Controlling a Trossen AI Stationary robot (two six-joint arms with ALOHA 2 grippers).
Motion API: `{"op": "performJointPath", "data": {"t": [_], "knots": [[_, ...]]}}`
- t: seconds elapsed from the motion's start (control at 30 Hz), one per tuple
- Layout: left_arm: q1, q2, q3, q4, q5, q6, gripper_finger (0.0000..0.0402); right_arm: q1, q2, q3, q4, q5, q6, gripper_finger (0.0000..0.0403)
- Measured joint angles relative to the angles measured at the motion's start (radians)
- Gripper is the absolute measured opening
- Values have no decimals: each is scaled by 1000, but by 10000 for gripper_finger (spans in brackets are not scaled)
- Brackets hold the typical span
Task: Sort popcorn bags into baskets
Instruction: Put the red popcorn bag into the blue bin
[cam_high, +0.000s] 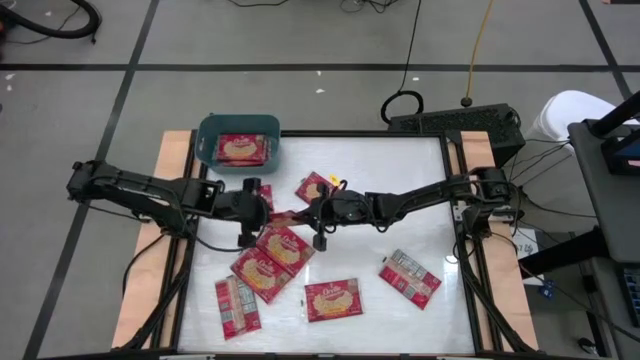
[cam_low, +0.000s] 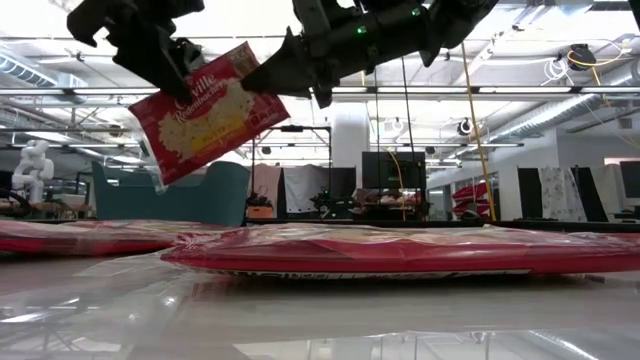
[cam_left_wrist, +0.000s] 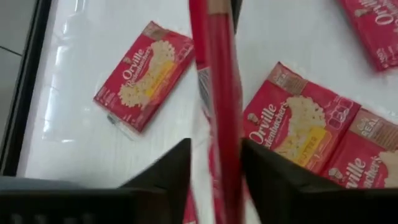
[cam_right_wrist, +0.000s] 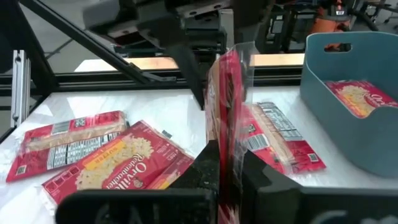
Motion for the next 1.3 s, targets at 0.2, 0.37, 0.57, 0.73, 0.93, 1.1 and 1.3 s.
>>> {"op": "performJointPath", "data": {"t": [0.2, 0.37, 0.57, 0.73, 0.93, 1.1, 1.3], "knots": [[29, -20, 0, 0, 4, 32, 20, -3, -4, 0, 12, 21, -21, 8], [83, -70, 19, -71, 8, 104, 31, 0, -53, 0, -44, 141, -23, 46], [217, -86, 209, -328, -4, 177, 19, 19, -150, 0, -264, 301, 20, 122], [395, -70, 342, -454, -63, 328, 24, 48, -191, -25, -333, 318, 58, 156], [681, -2, 381, -464, -61, 555, 22, 100, -212, -95, -331, 318, 67, 157], [883, 119, 381, -464, 17, 661, 26, 140, -210, -154, -290, 318, 82, 152], [979, 299, 381, -466, 35, 718, 28, 169, -214, -247, -143, 318, 81, 151]]}}
